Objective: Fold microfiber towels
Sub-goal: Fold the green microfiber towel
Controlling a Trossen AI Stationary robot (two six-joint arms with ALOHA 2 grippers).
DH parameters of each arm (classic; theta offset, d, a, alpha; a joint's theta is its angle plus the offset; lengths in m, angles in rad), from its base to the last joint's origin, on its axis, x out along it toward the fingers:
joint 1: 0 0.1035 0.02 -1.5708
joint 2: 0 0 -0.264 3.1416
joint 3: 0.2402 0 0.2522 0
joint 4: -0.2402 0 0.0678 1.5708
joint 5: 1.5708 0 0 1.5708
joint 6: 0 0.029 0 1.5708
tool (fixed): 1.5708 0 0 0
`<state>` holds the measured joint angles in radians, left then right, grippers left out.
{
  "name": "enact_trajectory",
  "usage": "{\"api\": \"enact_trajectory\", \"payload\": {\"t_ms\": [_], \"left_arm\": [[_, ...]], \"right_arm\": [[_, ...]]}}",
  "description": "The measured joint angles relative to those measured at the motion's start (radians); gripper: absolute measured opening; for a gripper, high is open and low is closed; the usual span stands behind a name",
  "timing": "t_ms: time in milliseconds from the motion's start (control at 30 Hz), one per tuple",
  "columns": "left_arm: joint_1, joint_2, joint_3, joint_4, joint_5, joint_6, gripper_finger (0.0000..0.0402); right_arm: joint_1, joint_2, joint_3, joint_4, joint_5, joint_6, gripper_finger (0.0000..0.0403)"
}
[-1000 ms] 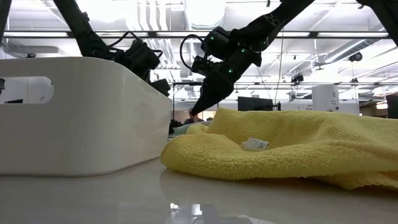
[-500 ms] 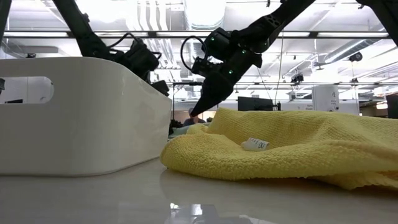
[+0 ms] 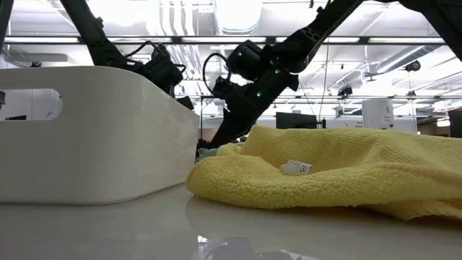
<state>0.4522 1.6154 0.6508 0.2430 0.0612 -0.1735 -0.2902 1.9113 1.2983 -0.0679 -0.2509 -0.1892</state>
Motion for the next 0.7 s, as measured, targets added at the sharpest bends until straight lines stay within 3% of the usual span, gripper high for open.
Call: {"api": "enact_trajectory", "payload": {"t_ms": [167, 467, 700], "left_arm": [[0.0, 0.0, -0.002, 0.002, -0.003, 0.003, 0.0157], [0.0, 0.0, -0.001, 0.012, -0.01, 0.027, 0.0157], [0.0, 0.0, 0.0, 0.01, -0.011, 0.033, 0.0157]], "right_arm": [[0.023, 0.015, 0.005, 0.012, 0.151, 0.009, 0.0182], [0.037, 0.059, 0.005, 0.068, 0.15, 0.009, 0.0192], [0.037, 0.088, 0.005, 0.081, 0.225, 0.011, 0.0186]]}}
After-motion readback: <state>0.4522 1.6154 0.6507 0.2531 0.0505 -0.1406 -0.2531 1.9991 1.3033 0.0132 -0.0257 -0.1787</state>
